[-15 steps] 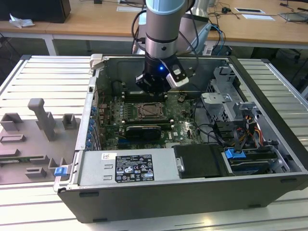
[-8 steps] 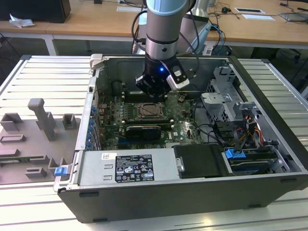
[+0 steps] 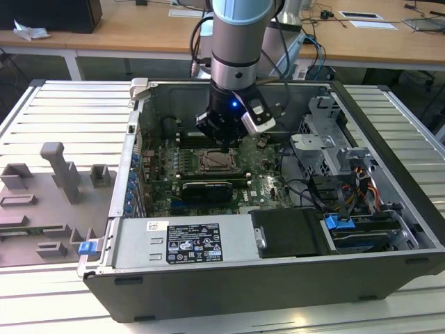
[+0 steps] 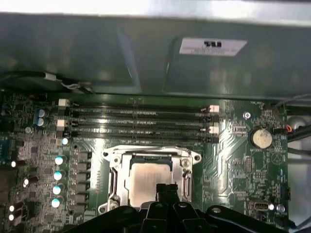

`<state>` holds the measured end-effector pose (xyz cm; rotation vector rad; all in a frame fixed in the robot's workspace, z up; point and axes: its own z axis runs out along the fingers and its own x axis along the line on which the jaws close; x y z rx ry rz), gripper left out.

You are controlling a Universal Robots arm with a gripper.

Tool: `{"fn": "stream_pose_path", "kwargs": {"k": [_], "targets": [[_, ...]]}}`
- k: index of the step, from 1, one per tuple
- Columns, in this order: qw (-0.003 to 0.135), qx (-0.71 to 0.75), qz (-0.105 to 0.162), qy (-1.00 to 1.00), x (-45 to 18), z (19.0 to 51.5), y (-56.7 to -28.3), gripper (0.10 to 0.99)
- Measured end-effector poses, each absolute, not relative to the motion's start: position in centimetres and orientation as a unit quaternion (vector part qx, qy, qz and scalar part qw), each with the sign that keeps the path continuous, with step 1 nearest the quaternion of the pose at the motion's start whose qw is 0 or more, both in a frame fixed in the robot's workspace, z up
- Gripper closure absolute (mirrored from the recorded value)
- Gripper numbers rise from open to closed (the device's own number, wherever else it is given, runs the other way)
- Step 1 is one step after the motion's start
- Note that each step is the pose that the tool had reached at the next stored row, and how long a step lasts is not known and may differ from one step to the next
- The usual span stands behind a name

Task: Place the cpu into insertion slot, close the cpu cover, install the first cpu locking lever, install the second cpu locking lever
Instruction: 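Install the second cpu locking lever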

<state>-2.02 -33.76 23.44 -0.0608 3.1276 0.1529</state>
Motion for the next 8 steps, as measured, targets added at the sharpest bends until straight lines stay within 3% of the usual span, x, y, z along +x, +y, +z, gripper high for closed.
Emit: {"fn": "stream_pose_path", "kwargs": {"k": [8], "targets": [[0.005,-0.020,0.049,0.999,-2.1,23.6,-35.6,0.980]]}}
